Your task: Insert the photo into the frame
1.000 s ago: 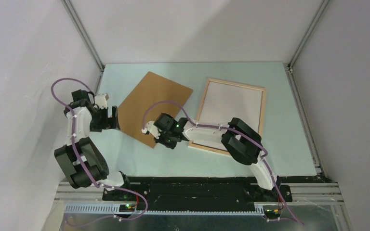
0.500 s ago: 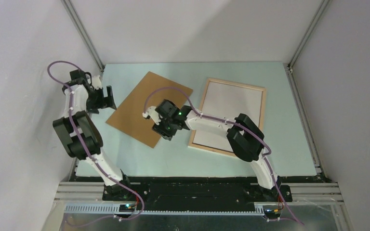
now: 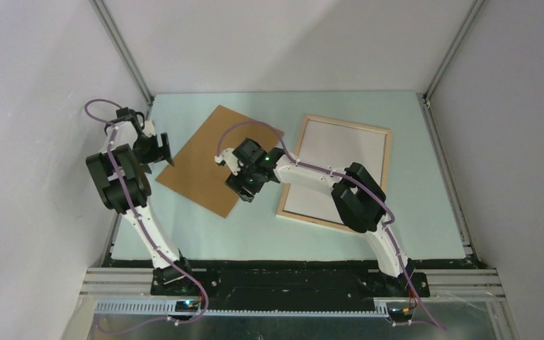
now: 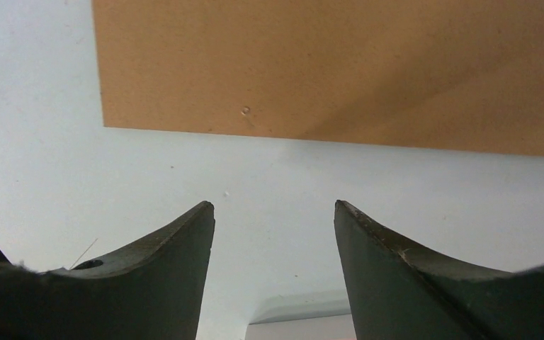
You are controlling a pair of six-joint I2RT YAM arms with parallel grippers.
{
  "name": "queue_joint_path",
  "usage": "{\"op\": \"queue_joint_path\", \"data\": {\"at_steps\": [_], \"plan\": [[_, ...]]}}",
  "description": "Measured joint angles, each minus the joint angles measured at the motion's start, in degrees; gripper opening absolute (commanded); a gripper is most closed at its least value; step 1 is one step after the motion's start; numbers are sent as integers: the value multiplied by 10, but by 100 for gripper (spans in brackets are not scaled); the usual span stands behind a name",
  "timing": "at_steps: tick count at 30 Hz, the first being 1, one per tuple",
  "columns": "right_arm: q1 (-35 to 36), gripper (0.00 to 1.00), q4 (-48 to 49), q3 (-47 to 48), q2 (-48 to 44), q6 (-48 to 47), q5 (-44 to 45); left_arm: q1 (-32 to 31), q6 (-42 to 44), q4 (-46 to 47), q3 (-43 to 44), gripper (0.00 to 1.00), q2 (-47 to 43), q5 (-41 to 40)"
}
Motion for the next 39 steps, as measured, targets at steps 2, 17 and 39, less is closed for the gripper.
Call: {"op": "queue_joint_path", "data": {"at_steps": [2, 17, 39], "plan": [[-5, 68, -4, 0, 1, 5, -3, -2, -3, 0, 0, 88, 1, 0], [-12, 67, -34, 1, 1, 31, -26, -21, -10, -1, -10, 85, 10, 23], [-29, 67, -33, 55, 32, 34, -35, -80, -9, 18, -80, 86, -26, -9]]}}
